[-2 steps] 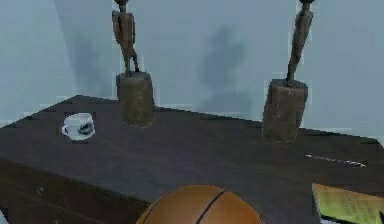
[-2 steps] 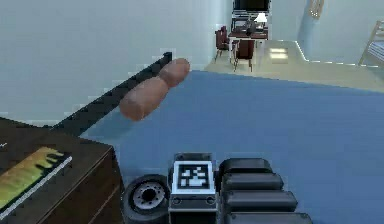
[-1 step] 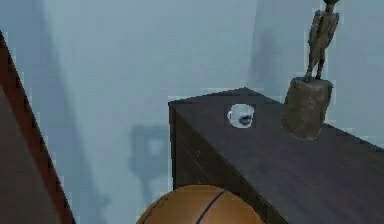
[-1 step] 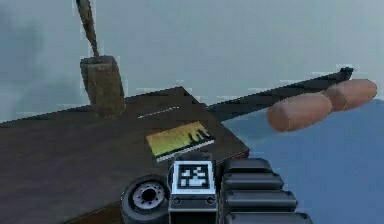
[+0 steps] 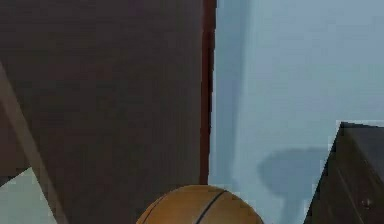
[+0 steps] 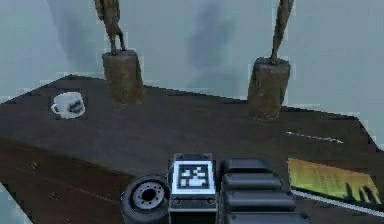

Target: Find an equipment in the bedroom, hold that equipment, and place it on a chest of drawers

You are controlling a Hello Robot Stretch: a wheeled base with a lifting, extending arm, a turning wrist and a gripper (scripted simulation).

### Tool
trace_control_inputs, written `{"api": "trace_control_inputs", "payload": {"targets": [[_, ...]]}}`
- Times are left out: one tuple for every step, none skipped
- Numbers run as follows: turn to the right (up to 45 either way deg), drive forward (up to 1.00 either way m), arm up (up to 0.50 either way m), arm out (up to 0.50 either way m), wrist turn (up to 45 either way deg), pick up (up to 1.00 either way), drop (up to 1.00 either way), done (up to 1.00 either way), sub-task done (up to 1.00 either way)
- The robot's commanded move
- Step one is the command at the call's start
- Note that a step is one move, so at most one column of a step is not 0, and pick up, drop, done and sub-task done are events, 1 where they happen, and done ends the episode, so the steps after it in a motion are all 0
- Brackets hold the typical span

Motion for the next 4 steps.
{"api": "trace_control_inputs", "payload": {"targets": [[-45.0, 0.0, 0.0, 0.0, 0.0, 0.0, 0.0, 0.0, 0.0], [-24.0, 0.0, 0.0, 0.0, 0.0, 0.0, 0.0, 0.0, 0.0], [45.0, 0.0, 0.0, 0.0, 0.0, 0.0, 0.0, 0.0, 0.0], [45.0, 0.0, 0.0, 0.0, 0.0, 0.0, 0.0, 0.0, 0.0]]}}
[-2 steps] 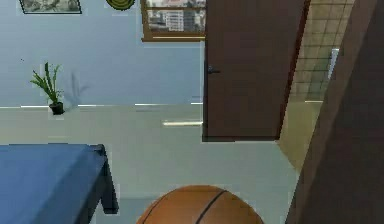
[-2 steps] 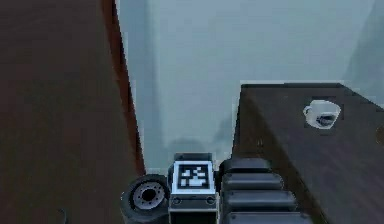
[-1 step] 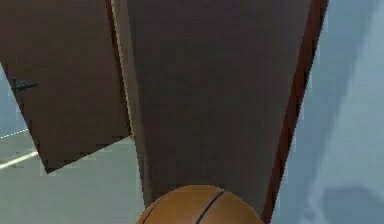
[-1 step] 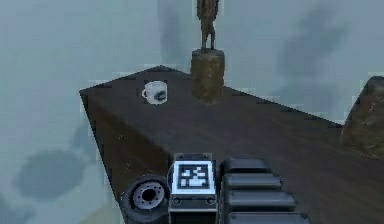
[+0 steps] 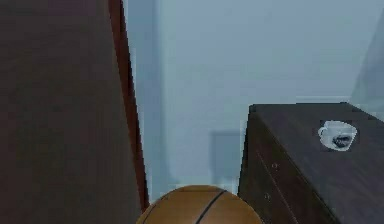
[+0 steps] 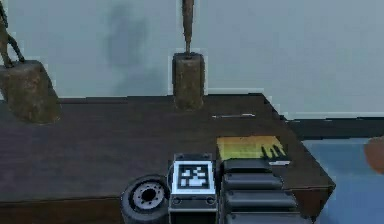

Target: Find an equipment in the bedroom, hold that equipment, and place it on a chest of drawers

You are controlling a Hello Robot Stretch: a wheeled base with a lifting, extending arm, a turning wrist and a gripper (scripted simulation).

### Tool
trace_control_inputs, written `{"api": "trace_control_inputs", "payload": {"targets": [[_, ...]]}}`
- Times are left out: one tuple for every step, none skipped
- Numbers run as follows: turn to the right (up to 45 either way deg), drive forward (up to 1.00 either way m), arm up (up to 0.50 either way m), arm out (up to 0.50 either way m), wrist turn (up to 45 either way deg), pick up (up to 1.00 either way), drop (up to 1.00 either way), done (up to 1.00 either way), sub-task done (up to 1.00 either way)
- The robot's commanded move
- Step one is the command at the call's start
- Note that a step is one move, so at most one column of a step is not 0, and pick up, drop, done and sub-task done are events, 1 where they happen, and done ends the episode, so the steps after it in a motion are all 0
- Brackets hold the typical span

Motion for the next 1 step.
{"api": "trace_control_inputs", "payload": {"targets": [[45.0, 0.0, 0.0, 0.0, 0.0, 0.0, 0.0, 0.0, 0.0]]}}
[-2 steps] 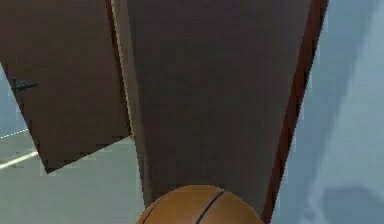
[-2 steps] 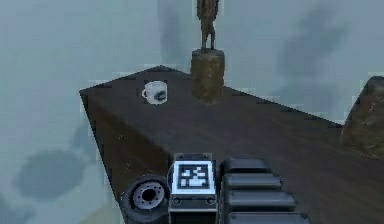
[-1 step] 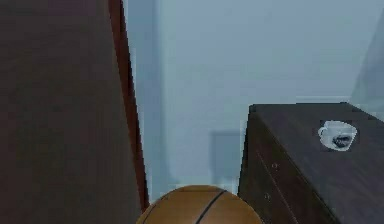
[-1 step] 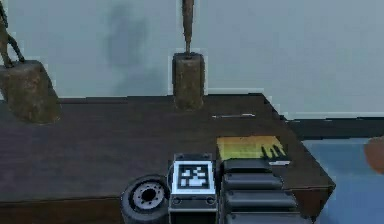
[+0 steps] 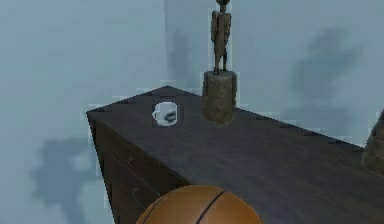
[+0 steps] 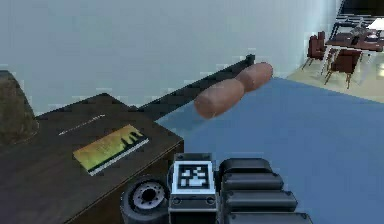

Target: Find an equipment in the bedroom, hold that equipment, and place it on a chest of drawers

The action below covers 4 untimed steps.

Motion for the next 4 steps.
{"api": "trace_control_inputs", "payload": {"targets": [[3.0, 0.0, 0.0, 0.0, 0.0, 0.0, 0.0, 0.0, 0.0], [-45.0, 0.0, 0.0, 0.0, 0.0, 0.0, 0.0, 0.0, 0.0], [-45.0, 0.0, 0.0, 0.0, 0.0, 0.0, 0.0, 0.0, 0.0], [-21.0, 0.0, 0.0, 0.0, 0.0, 0.0, 0.0, 0.0, 0.0]]}}
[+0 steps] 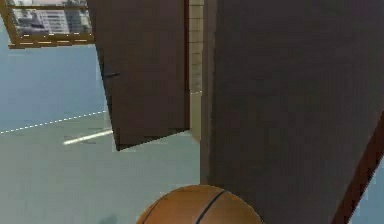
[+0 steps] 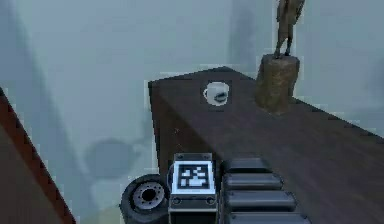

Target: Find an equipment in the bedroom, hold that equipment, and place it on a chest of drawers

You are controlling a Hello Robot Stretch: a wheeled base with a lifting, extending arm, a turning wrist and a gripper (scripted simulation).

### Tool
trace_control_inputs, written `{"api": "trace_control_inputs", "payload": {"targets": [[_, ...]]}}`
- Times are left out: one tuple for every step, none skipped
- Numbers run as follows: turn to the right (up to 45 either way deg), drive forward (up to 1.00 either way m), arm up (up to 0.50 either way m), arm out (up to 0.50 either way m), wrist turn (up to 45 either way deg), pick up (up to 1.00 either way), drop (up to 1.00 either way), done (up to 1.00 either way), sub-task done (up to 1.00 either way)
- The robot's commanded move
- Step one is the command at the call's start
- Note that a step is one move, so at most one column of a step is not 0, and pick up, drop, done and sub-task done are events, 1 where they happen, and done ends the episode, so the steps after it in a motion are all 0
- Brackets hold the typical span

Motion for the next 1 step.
{"api": "trace_control_inputs", "payload": {"targets": [[-45.0, 0.0, 0.0, 0.0, 0.0, 0.0, 0.0, 0.0, 0.0]]}}
